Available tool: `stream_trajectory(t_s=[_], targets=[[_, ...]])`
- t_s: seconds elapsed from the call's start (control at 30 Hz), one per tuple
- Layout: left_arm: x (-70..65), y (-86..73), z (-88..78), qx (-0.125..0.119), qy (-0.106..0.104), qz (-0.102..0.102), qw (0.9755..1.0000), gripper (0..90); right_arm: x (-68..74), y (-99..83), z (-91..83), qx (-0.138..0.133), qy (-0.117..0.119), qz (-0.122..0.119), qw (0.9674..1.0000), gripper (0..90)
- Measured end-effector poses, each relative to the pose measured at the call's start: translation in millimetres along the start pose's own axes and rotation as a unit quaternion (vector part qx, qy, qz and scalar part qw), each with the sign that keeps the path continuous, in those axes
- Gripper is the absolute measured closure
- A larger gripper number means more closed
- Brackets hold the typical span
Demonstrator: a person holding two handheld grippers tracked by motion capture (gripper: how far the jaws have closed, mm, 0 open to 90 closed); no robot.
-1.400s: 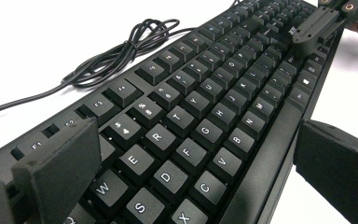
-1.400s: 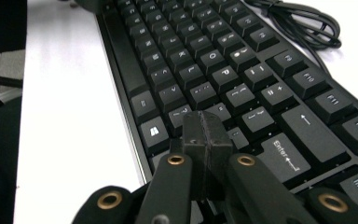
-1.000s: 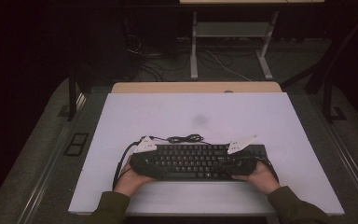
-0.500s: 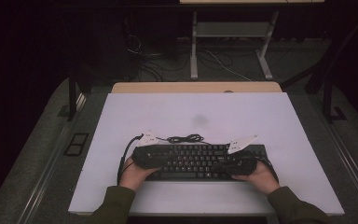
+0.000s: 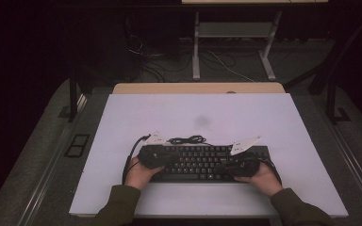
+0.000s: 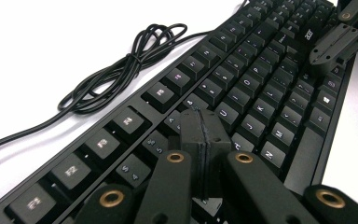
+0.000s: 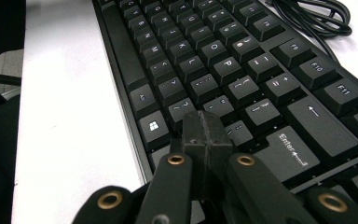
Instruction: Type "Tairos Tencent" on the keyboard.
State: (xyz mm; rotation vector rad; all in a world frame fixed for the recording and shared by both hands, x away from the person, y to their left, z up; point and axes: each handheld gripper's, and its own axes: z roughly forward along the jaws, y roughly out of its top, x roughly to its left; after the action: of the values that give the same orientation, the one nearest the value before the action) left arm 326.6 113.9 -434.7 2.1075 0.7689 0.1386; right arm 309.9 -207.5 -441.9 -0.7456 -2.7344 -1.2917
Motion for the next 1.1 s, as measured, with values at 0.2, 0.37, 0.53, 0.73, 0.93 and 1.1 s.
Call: stream_trajectory(t_s=[0.2,0.37,0.53,0.73,0.93,1.1], targets=[[-1.4,-1.1,3.8,0.017,0.01,0.009,0.9998,88.9,0.2,0.1,0.0,0.0,0.0,0.0,1.0,89.4],[-0.9,-1.1,3.2,0.017,0.009,0.007,0.9998,88.9,0.3,0.0,0.1,0.0,-0.001,0.0,1.0,89.4],[-0.8,0.6,-1.8,0.002,0.007,0.004,1.0,88.8,0.3,0.1,0.0,0.0,0.0,0.0,1.0,89.4],[2.0,-0.3,-9.6,-0.016,0.005,-0.002,0.9999,80.2,0.2,0.2,0.0,0.001,0.0,-0.001,1.0,89.4],[0.9,-3.0,-14.2,-0.025,0.006,-0.004,0.9997,59.9,0.3,0.2,0.0,0.001,-0.001,-0.001,1.0,89.4],[0.7,-6.8,-18.6,-0.026,0.001,0.0,0.9997,44.7,-0.1,0.1,0.0,0.0,-0.001,-0.001,1.0,89.4]])
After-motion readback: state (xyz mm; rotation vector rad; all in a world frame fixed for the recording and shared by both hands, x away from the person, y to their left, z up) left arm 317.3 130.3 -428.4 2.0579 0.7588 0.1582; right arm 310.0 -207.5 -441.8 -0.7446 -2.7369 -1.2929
